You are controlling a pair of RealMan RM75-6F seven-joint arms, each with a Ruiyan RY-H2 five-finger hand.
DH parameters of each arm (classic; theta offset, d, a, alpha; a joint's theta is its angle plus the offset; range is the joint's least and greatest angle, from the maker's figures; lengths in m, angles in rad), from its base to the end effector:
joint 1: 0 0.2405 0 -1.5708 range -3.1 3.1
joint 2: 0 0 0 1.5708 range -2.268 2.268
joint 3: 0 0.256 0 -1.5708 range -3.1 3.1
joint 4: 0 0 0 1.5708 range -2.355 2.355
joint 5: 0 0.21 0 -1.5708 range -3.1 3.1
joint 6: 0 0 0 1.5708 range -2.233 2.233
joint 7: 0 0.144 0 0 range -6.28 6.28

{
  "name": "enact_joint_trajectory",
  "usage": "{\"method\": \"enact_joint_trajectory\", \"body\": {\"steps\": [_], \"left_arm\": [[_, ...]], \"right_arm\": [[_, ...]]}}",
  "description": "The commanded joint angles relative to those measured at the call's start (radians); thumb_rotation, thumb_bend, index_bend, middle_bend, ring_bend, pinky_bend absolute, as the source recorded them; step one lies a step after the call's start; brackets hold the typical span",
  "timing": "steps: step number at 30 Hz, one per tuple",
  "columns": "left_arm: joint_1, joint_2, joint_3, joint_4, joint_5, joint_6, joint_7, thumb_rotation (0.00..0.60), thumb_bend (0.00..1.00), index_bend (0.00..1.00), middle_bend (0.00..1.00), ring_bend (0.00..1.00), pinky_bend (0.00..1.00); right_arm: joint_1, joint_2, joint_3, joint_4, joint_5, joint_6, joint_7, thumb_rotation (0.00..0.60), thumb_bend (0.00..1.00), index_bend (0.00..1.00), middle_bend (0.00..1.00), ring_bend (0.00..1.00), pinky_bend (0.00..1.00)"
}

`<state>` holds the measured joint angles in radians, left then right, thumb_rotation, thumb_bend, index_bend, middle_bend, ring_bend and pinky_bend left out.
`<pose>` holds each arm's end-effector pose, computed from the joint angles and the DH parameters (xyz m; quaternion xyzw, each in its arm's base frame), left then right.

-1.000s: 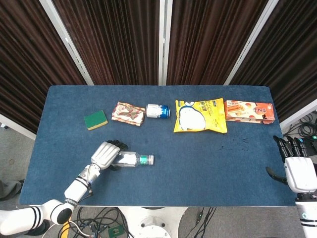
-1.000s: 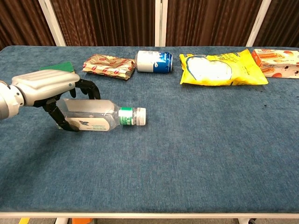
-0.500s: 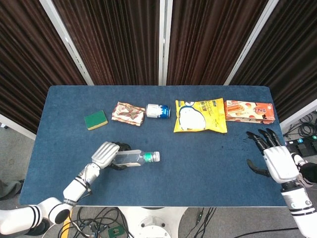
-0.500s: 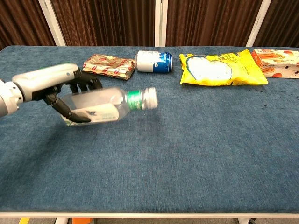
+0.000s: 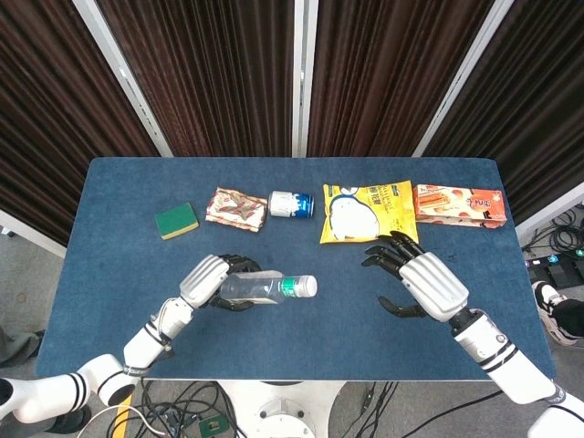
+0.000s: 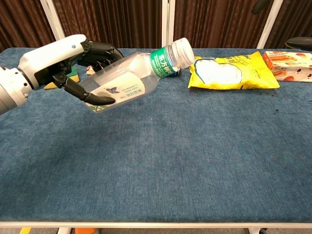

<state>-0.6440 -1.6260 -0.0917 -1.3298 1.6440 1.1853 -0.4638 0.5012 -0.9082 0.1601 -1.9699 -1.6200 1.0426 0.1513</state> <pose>-0.1426 0.3024 -0.0218 -0.6647 -0.4540 -0.5602 0.1954 -0.1452 -0.2663 0.1418 0.7445 -0.3717 0.4550 0.3172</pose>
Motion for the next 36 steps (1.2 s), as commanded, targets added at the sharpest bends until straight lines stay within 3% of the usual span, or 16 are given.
{"method": "enact_joint_trajectory", "body": {"steps": [1, 7, 21, 25, 36], "left_arm": [[-0.001, 0.001, 0.005, -0.002, -0.006, 0.000, 0.000, 0.600, 0.28, 0.47, 0.50, 0.43, 0.47], [-0.005, -0.002, 0.014, 0.004, -0.015, -0.003, -0.002, 0.600, 0.27, 0.47, 0.50, 0.43, 0.47], [-0.017, -0.012, 0.007, -0.032, -0.039, -0.003, 0.032, 0.600, 0.27, 0.48, 0.50, 0.43, 0.47], [-0.022, -0.017, 0.001, -0.045, -0.050, -0.006, 0.038, 0.600, 0.27, 0.48, 0.50, 0.43, 0.47], [-0.029, -0.006, 0.002, -0.083, -0.051, -0.006, 0.076, 0.600, 0.27, 0.48, 0.50, 0.43, 0.47]], "right_arm": [[0.002, -0.007, 0.000, -0.005, 0.015, 0.007, -0.014, 0.600, 0.24, 0.27, 0.18, 0.05, 0.00], [-0.006, -0.010, -0.011, 0.003, 0.030, 0.025, 0.001, 0.600, 0.23, 0.27, 0.18, 0.05, 0.00], [0.102, -0.030, -0.001, -0.014, 0.037, -0.092, 0.061, 0.600, 0.20, 0.32, 0.15, 0.01, 0.00], [0.141, -0.054, -0.004, -0.016, 0.043, -0.140, 0.062, 0.599, 0.18, 0.32, 0.14, 0.00, 0.00], [0.168, -0.086, 0.011, -0.004, 0.104, -0.139, 0.013, 0.598, 0.16, 0.32, 0.12, 0.00, 0.00]]}}
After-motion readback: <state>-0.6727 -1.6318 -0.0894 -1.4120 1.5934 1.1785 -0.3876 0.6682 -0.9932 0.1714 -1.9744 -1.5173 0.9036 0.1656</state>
